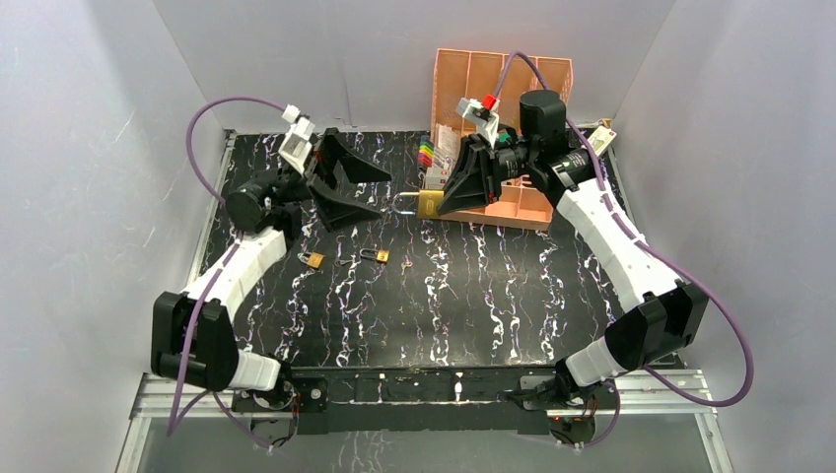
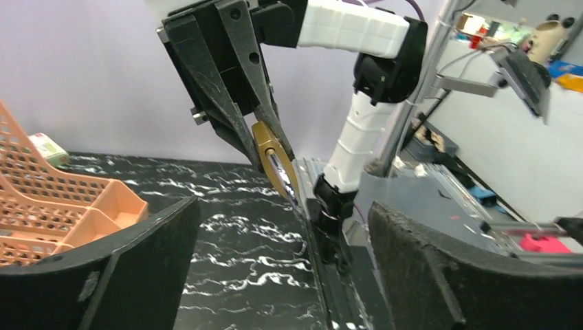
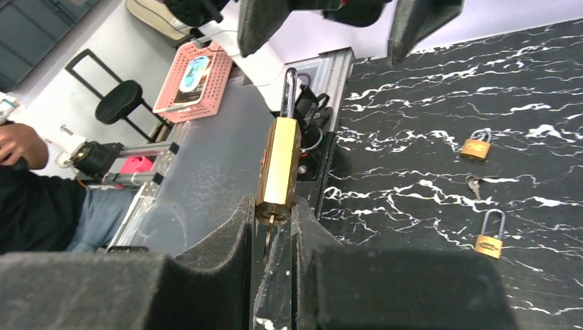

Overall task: Lock with the key
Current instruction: Lock the lock.

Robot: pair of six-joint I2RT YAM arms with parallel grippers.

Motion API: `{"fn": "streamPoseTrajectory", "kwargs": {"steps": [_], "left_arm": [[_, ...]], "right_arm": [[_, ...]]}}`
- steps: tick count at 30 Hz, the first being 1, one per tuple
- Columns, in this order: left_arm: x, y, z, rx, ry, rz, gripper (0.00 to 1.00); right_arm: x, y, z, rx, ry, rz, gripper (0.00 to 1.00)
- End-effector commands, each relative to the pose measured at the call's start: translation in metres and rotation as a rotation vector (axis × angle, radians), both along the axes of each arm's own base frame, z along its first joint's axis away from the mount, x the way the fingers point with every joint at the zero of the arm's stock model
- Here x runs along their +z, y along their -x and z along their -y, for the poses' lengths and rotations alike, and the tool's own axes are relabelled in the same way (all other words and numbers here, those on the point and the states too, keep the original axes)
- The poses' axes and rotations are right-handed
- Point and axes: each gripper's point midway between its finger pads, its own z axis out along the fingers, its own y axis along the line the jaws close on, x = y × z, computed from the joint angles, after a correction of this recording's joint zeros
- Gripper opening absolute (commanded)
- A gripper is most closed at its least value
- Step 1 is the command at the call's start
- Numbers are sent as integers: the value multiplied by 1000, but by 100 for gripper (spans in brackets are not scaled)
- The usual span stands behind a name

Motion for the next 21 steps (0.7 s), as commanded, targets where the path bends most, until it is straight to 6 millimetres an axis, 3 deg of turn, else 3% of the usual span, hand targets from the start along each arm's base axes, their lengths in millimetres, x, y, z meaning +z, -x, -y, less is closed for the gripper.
{"fn": "streamPoseTrajectory", "kwargs": {"steps": [1,5,8,13,21], "left_arm": [[-3,3,0,-108,-115,-110,81],[-4,-5,3,-126,-121,-207,75],[-3,-9,4,-134,-129,-255,61],[1,-10,4,-145,-130,-335,50],[5,19,6,-197,-179,-274,49]], "right_arm": [[18,20,8,92,-43,27,0],[17,18,8,75,-38,29,0],[18,17,7,65,-37,36,0],[14,13,7,57,-31,28,0],[9,7,8,38,-26,26,0]]}}
